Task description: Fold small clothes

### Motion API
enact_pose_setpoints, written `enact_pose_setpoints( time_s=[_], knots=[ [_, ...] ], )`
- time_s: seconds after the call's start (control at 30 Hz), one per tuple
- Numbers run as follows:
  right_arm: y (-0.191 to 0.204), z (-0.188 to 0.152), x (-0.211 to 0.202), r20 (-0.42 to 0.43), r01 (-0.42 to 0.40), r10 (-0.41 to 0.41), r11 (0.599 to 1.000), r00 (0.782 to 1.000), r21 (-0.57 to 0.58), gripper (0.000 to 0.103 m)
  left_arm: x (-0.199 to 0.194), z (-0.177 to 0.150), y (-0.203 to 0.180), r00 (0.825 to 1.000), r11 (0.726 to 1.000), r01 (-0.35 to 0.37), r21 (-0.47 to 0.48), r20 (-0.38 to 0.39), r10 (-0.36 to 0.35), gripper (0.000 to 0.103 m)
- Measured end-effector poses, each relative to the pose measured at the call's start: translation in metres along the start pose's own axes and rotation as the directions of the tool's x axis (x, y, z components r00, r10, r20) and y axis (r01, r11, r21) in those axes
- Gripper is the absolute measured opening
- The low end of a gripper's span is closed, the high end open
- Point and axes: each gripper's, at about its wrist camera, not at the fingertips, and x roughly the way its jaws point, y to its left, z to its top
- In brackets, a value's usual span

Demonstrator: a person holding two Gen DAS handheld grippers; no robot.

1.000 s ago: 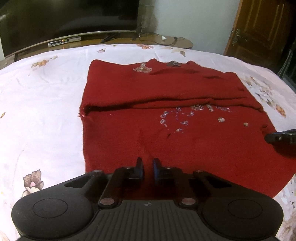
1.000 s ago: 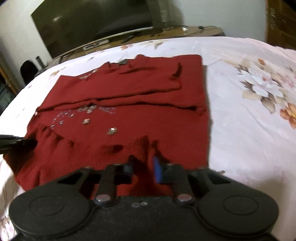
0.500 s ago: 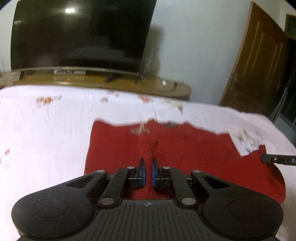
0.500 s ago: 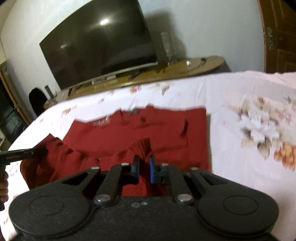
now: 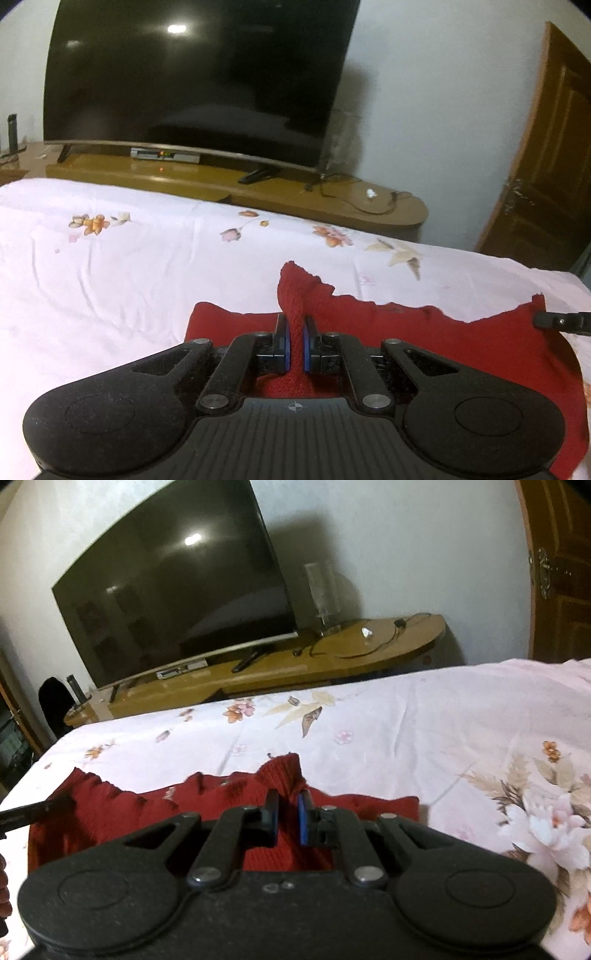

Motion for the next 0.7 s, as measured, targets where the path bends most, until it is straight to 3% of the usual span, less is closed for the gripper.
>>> enact_pose_setpoints(
  time_s=[0.3, 0.47, 0.53, 0.63, 0.7],
  knots=[
    [-0.02, -0.014, 0.059, -0.086, 0.084, -0.082, 0.996, 0.993, 0.024, 0.011, 0.053, -0.023, 0.003, 0.992, 0.996, -0.084, -0.002, -0.091, 0.083, 0.007],
    [-0.016, -0.019, 0.061, -0.049, 0.099, -0.098, 0.995, 0.994, 0.022, 0.011, 0.049, -0.018, 0.001, 0.996, 0.997, -0.079, -0.025, -0.038, 0.078, 0.006],
    [-0.012, -0.016, 0.066, -0.045, 0.121, -0.121, 0.993, 0.992, -0.009, 0.011, 0.062, -0.018, 0.0, 0.991, 0.996, -0.088, -0.007, -0.101, 0.087, 0.006],
    [-0.011, -0.022, 0.084, -0.122, 0.158, -0.162, 0.986, 0.979, -0.045, 0.016, 0.072, -0.027, -0.001, 0.981, 0.993, -0.111, 0.035, -0.154, 0.115, 0.007],
    [-0.009, -0.025, 0.083, -0.122, 0.166, -0.173, 0.984, 0.977, -0.067, 0.02, 0.067, -0.028, -0.003, 0.981, 0.992, -0.118, 0.054, -0.15, 0.125, 0.015]
  ],
)
